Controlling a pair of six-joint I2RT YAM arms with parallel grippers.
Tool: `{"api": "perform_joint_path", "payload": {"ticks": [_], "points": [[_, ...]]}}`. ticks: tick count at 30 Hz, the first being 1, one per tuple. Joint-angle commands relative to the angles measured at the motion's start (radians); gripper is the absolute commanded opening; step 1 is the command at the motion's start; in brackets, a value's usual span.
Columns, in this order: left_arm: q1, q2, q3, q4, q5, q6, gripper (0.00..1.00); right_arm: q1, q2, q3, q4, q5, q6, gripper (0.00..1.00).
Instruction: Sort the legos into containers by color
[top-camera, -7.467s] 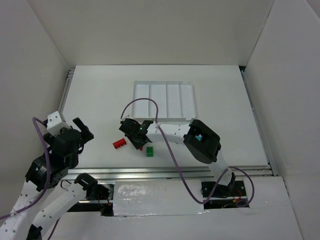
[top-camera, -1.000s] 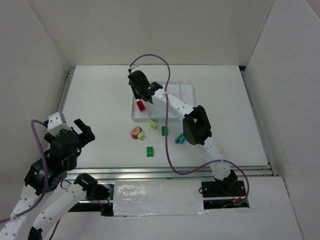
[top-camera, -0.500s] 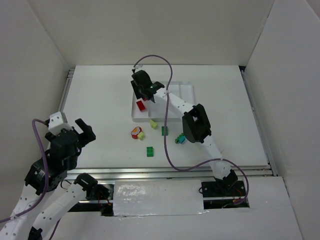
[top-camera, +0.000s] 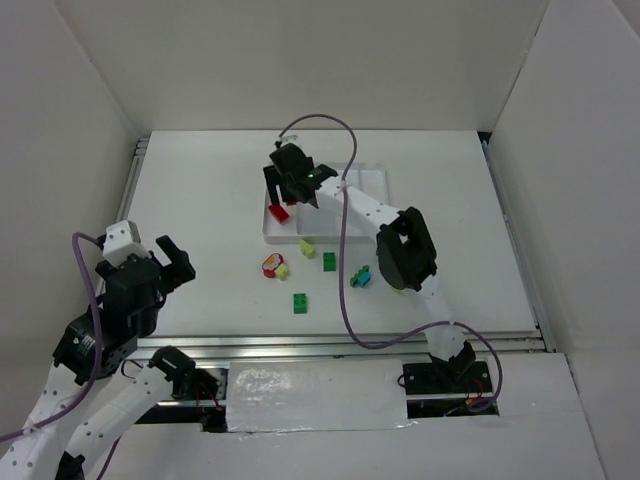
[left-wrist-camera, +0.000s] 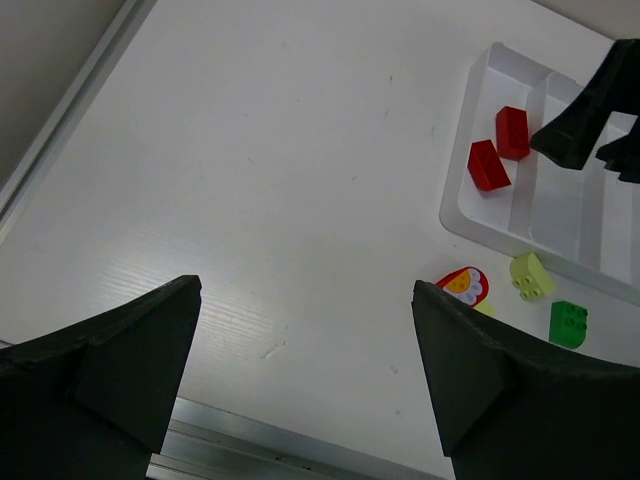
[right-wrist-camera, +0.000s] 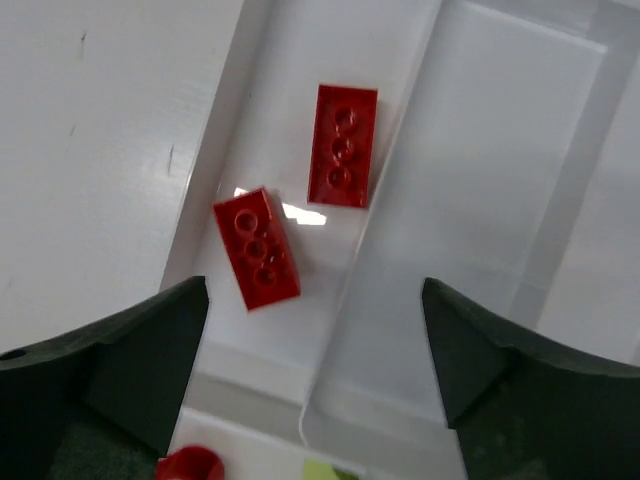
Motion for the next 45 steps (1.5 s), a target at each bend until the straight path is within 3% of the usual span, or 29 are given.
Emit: {"api": "perform_joint_path", "payload": {"ticks": [1,4,7,13,17,34,37,41,45], "points": [[-0.003,0.019,0.000,0.057,0.040,0.040,1.00,0.072,-0.277,-0.107,-0.045,0.074,0.223,0.99],[-0.002,0.038,-0.001,0.088,0.104,0.074,0.99,0.140,-0.420,-0.399,-0.032,0.172,0.396,1.00],[0.001,0.065,0.002,0.091,0.121,0.084,1.00,0.198,-0.461,-0.492,-0.015,0.215,0.519,1.00],[0.004,0.058,-0.008,0.088,0.116,0.081,0.99,0.306,-0.254,-0.284,-0.251,0.355,0.749,1.00],[0.001,0.025,-0.014,0.091,0.116,0.081,1.00,0.329,-0.201,-0.293,-0.271,0.364,0.884,1.00],[-0.006,-0.030,-0.017,0.096,0.119,0.089,1.00,0.356,-0.002,-0.221,-0.294,0.315,0.969,0.97],[-0.008,-0.039,-0.018,0.096,0.116,0.089,0.99,0.375,-0.036,-0.260,-0.259,0.318,0.963,0.89],[-0.008,-0.042,-0.017,0.094,0.112,0.086,1.00,0.401,-0.083,-0.319,-0.202,0.330,0.935,0.59],[-0.009,-0.042,-0.018,0.090,0.106,0.081,1.00,0.428,-0.112,-0.337,-0.103,0.332,0.825,0.42]]}}
